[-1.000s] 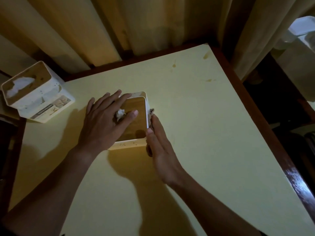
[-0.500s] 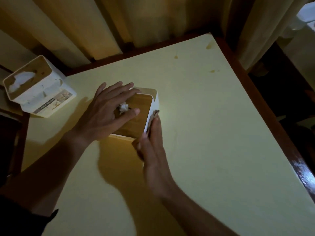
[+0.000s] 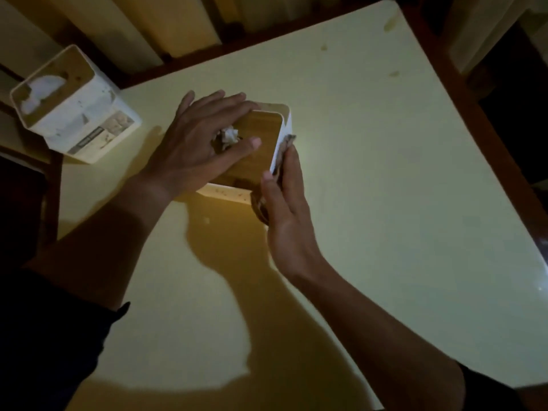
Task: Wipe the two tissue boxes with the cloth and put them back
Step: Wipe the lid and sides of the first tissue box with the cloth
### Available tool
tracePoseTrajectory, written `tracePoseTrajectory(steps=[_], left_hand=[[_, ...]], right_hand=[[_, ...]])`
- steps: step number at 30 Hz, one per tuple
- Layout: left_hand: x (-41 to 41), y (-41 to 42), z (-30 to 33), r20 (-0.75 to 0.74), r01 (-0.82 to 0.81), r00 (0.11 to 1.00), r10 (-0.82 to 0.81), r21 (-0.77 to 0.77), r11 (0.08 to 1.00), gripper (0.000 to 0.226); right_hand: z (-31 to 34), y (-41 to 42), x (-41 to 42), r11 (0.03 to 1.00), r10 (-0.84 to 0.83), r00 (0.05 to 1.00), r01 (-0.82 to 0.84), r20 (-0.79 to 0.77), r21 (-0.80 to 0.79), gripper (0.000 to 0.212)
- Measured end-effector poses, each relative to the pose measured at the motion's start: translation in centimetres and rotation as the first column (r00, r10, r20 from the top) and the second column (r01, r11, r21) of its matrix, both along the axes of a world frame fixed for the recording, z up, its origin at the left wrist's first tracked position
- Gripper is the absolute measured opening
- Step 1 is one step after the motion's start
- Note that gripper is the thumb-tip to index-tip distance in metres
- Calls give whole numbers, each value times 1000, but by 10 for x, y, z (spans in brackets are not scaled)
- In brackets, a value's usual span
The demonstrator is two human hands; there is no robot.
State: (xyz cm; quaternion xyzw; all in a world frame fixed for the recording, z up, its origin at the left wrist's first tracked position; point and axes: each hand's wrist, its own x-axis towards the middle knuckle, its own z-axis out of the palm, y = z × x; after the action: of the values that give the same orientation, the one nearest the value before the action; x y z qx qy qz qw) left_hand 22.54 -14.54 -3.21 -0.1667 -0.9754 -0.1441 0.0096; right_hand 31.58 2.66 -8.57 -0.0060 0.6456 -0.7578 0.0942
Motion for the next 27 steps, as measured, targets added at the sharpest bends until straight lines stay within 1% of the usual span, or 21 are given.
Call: tracePoseTrajectory(steps=[2, 4, 6, 8, 10, 11, 12, 13, 14, 15, 17, 19, 20, 21, 23, 25, 27], left_hand=[[0, 1, 1, -5, -9, 1000, 9, 2, 1000, 64], [1, 1, 1, 1, -18, 1000, 18, 6, 1000, 65], [1, 1, 1, 8, -20, 1000, 20, 10, 1000, 65], [0, -1, -1, 3, -10, 1000, 10, 4, 1000, 64], [-1, -2, -3, 1, -5, 1000, 5, 1, 1000, 66], [-1, -2, -4, 3, -7, 1000, 7, 5, 1000, 67], [-1, -2, -5, 4, -10, 1000, 10, 11, 1000, 68], [-1, -2, -5, 1, -12, 1000, 12, 18, 1000, 68], [-1, -2, -5, -4, -11, 1000, 11, 26, 1000, 67], [0, -2, -5, -10, -8, 1000, 9, 32, 999, 66], [0, -2, -6, -17, -10, 1000, 11, 42, 999, 67], [0, -1, -6, -21, -12, 1000, 13, 37, 999, 68], [-1, -1, -7, -25, -11, 1000, 11, 30, 999, 68], [-1, -2, -7, -27, -7, 1000, 7, 26, 1000, 67], [-2, -3, -7, -26, 0, 1000, 0, 22, 1000, 66], [-2, -3, -8, -35, 7, 999, -6, 14, 1000, 66], [-3, -4, -9, -36, 5, 999, -4, 12, 1000, 67]], right_hand=[[-7, 4, -16, 998, -6, 994, -1, 109, 64, 75], [-1, 10, -37, 994, -34, 986, 16, 163, 109, 69], [15, 15, -53, 997, -63, 980, 53, 191, 59, 70], [28, 15, -54, 997, -59, 990, 64, 128, -35, 60], [36, 14, -41, 996, -32, 998, 36, 46, -84, 46], [39, 11, -31, 996, -41, 999, 42, 10, -78, 48], [34, 8, -21, 996, -60, 998, 58, -24, -64, 56], [30, 4, -10, 996, -62, 997, 59, -37, -66, 63], [22, 2, -2, 997, -67, 997, 65, -35, -49, 66], [12, 0, 3, 998, -64, 998, 63, -25, -30, 66], [4, -2, 0, 995, -50, 999, 49, 10, 85, 71], [0, 0, -19, 985, -41, 995, 26, 90, 169, 83], [1, 2, -32, 985, -42, 992, 21, 120, 172, 86], [3, 5, -46, 987, -58, 987, 34, 150, 158, 85], [13, 9, -62, 993, -85, 980, 69, 180, 94, 80], [26, 8, -55, 996, -81, 992, 77, 100, 42, 71], [31, 4, -27, 998, -57, 998, 57, -5, -9, 51]])
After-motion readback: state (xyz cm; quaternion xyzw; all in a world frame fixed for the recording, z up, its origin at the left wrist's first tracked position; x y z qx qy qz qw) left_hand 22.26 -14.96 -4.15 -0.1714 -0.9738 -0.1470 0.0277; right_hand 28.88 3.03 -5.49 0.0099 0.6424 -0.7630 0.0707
